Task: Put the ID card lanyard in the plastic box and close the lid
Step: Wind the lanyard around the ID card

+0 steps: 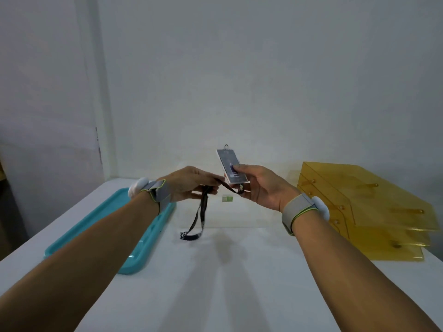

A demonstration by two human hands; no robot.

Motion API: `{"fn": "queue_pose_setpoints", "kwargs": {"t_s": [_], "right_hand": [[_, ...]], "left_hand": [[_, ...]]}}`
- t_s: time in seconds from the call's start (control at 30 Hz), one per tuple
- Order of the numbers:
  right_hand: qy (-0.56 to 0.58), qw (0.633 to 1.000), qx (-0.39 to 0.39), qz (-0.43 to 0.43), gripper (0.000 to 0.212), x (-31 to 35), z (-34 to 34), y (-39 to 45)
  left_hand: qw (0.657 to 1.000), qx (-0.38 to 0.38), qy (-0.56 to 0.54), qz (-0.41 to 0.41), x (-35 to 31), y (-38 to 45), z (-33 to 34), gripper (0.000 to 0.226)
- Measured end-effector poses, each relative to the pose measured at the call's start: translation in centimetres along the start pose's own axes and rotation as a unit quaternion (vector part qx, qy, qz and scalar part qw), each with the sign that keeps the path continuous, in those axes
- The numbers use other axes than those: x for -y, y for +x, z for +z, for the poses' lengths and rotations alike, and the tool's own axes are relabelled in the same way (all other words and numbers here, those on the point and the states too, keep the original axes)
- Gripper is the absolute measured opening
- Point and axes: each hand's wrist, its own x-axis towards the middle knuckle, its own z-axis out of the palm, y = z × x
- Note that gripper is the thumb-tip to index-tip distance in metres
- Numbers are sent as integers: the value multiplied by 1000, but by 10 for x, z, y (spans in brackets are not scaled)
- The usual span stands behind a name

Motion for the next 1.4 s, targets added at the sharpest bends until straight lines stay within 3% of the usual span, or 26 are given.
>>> {"fn": "queue_pose_setpoints", "kwargs": {"t_s": [0.17, 0.33, 0.43, 0.53, 0.7, 0.9, 1.17, 1.4], "right_hand": [[-53, 998, 16, 17, 17, -4, 5, 0], [-81, 996, 25, 23, 46, -6, 8, 3], [-66, 998, 24, 3, 37, -8, 9, 4], [-64, 997, 32, -24, 24, -10, 11, 6], [-100, 994, 32, -17, 39, -14, 11, 8], [-181, 983, 24, -33, 28, -20, 12, 13], [-153, 987, 18, -35, 20, -31, 15, 21], [-72, 997, 34, -26, 17, -31, 20, 21]], "left_hand": [[997, -53, 27, 43, -16, 4, -11, 19], [993, -89, 13, 77, -25, 5, -17, 22], [990, -107, -3, 93, -27, 3, -19, 24], [990, -107, -11, 91, -27, 2, -20, 26], [992, -102, -19, 71, -24, 4, -24, 23], [993, -97, -40, 60, -29, 1, -23, 23], [996, -72, -39, 47, -24, 5, -20, 32], [995, -67, -33, 62, -25, 3, -15, 20]]}}
